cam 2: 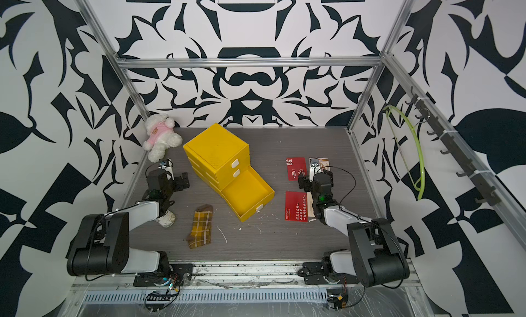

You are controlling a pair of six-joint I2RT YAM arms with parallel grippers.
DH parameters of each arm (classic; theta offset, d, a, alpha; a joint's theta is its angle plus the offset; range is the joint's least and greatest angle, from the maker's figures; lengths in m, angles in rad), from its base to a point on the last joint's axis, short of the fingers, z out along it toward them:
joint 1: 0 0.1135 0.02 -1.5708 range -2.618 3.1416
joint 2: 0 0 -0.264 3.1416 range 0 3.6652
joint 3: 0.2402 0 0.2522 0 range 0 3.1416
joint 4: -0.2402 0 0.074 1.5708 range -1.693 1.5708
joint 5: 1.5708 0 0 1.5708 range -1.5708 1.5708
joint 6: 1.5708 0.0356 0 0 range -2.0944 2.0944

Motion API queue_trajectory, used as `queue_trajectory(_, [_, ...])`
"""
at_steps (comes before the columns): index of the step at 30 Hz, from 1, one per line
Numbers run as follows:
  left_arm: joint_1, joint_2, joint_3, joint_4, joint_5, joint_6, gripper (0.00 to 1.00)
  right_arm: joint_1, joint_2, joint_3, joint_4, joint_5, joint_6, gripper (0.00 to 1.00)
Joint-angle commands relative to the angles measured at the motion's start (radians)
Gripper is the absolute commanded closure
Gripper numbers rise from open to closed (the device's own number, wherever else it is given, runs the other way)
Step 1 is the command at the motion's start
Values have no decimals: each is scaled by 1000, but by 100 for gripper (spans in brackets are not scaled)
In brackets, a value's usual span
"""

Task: Take the postcards out of the drawer
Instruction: Close the drawer of the storage box.

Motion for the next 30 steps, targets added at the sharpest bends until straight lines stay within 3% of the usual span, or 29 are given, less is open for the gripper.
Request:
queue_trajectory(1, [3, 25, 36, 11, 8, 10, 1, 14, -21, 17, -27, 53, -7, 0])
queue_trajectory(5, [-1, -13, -45, 146, 71, 10, 1, 24, -76, 85, -155, 99, 21, 0])
queue_trajectory(7, [0, 13, -124, 317, 52, -9, 0, 26, -106, 117, -215, 114, 33, 0])
queue_trajectory(9, [-2, 47, -134, 378, 37, -12, 1, 25, -142, 162, -287, 121, 81, 0])
queue_trajectory(14, [-10, -60, -3, 72, -1, -20, 1, 23, -197, 315, -607, 87, 314, 0])
queue_trajectory(17, [-13, -132, 65, -19, 4, -34, 1, 22, -253, 296, -659, -94, 368, 1])
queue_trajectory(20, [-13, -194, 189, -137, 69, -103, 1, 27, -277, 291, -721, -248, 458, 17])
queue_trajectory(24, [-13, -116, 419, -320, 219, -143, 1, 116, -313, 217, -712, -310, 569, 19])
queue_trajectory(28, [-11, -14, 572, -362, 367, -187, 1, 228, -330, 134, -673, -296, 663, 19])
queue_trajectory(30, [-11, 49, 639, -365, 459, -199, 1, 271, -337, 90, -639, -288, 710, 25])
